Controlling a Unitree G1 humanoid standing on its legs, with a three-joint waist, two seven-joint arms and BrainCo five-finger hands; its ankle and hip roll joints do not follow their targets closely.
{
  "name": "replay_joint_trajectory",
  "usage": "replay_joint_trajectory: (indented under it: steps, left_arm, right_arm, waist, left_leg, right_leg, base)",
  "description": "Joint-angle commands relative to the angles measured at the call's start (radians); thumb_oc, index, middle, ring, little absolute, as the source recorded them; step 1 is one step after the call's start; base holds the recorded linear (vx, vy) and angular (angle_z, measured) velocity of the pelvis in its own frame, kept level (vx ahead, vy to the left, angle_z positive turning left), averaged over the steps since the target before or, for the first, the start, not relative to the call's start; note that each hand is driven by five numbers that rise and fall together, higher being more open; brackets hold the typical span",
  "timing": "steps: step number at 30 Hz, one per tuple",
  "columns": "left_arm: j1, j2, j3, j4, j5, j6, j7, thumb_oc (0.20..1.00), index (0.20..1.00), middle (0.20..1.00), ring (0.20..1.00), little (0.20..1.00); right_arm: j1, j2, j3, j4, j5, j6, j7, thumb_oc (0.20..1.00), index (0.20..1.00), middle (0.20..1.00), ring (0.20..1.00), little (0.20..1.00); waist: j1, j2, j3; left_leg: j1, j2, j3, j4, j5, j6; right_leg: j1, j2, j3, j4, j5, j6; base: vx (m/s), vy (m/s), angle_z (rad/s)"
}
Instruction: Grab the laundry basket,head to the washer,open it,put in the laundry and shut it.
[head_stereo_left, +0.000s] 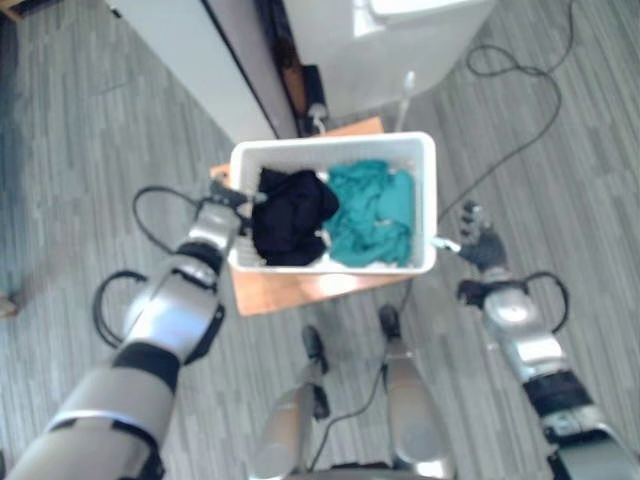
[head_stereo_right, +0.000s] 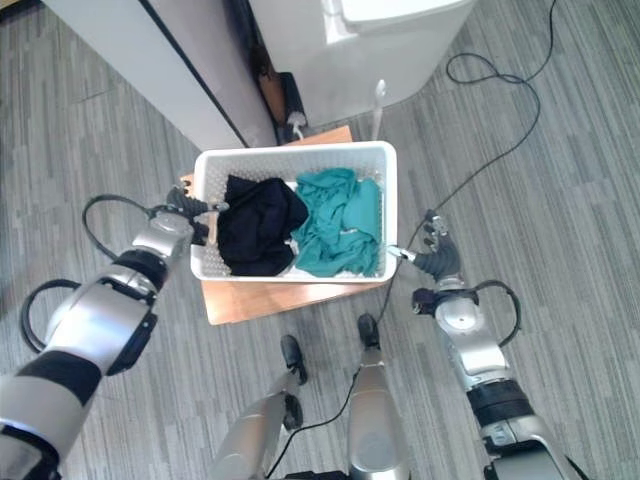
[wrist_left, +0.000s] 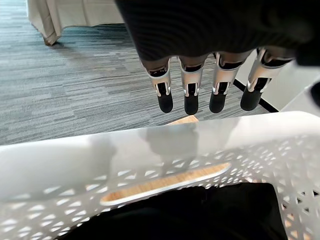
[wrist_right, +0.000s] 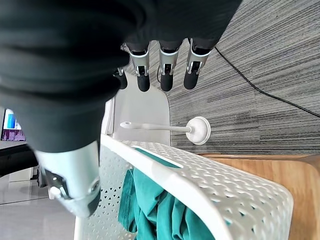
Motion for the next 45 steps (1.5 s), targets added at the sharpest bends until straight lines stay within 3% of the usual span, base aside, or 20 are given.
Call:
replay_joint_trajectory:
  steps: [1,12,23,32,45]
  left_arm:
    - [-0.072,-0.019,0.005,0.094,0.044,-0.015,0.012,1.000,1.000,1.000,1.000,1.000]
    - [-0.045,-0.053,0.022,0.115,0.044,-0.009,0.016,1.000,1.000,1.000,1.000,1.000]
    - [-0.032,-0.069,0.011,0.108,0.037,-0.012,0.021,1.000,1.000,1.000,1.000,1.000]
    - [-0.038,-0.089,-0.003,0.097,0.038,-0.009,0.030,1.000,1.000,1.000,1.000,1.000]
    - [-0.019,-0.122,-0.017,0.070,0.039,-0.019,0.043,1.000,1.000,1.000,1.000,1.000]
  right_arm:
    - [0.030,-0.030,-0.051,-0.066,0.029,-0.058,-0.016,1.000,1.000,1.000,1.000,1.000]
    - [0.000,-0.051,-0.061,-0.148,0.040,-0.078,-0.029,1.000,1.000,1.000,1.000,1.000]
    - [-0.093,-0.048,-0.029,-0.083,0.018,-0.062,-0.077,1.000,1.000,1.000,1.000,1.000]
    - [-0.178,-0.010,-0.005,0.032,-0.021,-0.044,-0.155,1.000,1.000,1.000,1.000,1.000]
    - [-0.121,0.049,0.015,0.049,0.011,-0.055,-0.146,1.000,1.000,1.000,1.000,1.000]
  waist:
    - [0.001,-0.060,-0.049]
    - [-0.008,-0.073,-0.047]
    - [0.006,-0.070,-0.045]
    - [0.022,-0.043,-0.036]
    - [0.027,-0.019,-0.033]
  left_leg:
    - [-0.049,0.094,-0.040,0.150,-0.092,-0.070]
    - [-0.080,0.106,-0.025,0.152,-0.093,-0.073]
    - [-0.092,0.103,-0.034,0.155,-0.091,-0.075]
    - [-0.112,0.091,-0.039,0.155,-0.087,-0.071]
    - [-0.133,0.075,-0.041,0.167,-0.089,-0.066]
  right_leg:
    - [-0.083,-0.057,-0.019,0.071,-0.035,0.064]
    - [-0.120,-0.049,-0.012,0.074,-0.031,0.065]
    - [-0.126,-0.049,-0.019,0.077,-0.033,0.060]
    - [-0.151,-0.055,-0.019,0.098,-0.039,0.058]
    - [-0.169,-0.066,-0.017,0.110,-0.039,0.058]
  base:
    - [0.00,0.000,0.00]
    - [0.00,0.002,-0.04]
    - [0.00,0.000,0.00]
    - [0.00,0.003,0.01]
    - [0.00,0.004,0.01]
